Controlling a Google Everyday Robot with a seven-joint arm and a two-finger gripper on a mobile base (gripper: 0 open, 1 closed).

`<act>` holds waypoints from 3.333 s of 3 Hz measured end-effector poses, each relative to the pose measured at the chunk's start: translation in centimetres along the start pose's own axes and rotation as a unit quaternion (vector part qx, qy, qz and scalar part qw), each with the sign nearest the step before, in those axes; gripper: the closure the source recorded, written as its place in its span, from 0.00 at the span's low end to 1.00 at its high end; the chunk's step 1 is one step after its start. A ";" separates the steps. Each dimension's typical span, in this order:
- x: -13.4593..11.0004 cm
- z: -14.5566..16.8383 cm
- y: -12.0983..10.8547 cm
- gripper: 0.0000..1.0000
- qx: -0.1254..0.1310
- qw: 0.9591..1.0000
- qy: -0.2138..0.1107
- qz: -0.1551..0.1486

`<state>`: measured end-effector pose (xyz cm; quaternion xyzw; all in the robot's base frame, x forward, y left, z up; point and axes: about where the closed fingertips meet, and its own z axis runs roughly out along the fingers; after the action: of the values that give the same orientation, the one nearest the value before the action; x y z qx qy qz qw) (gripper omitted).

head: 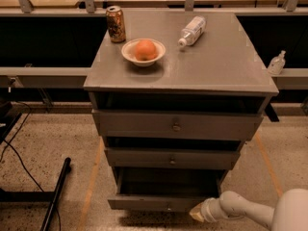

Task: Close bottom drawer

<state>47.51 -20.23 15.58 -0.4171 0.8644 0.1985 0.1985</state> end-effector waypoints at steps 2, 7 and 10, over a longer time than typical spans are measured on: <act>-1.7 0.0 -1.0 1.00 0.005 1.000 -0.012 -0.005; -3.6 -0.3 -2.8 1.00 0.014 0.998 -0.042 -0.040; -5.3 0.2 -3.9 1.00 0.036 0.996 -0.060 -0.055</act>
Offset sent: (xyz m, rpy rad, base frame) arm 0.0669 0.0127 0.0270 0.0356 -0.0945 -0.0094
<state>53.72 -18.99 17.45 -0.4443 0.8332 0.1805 0.2752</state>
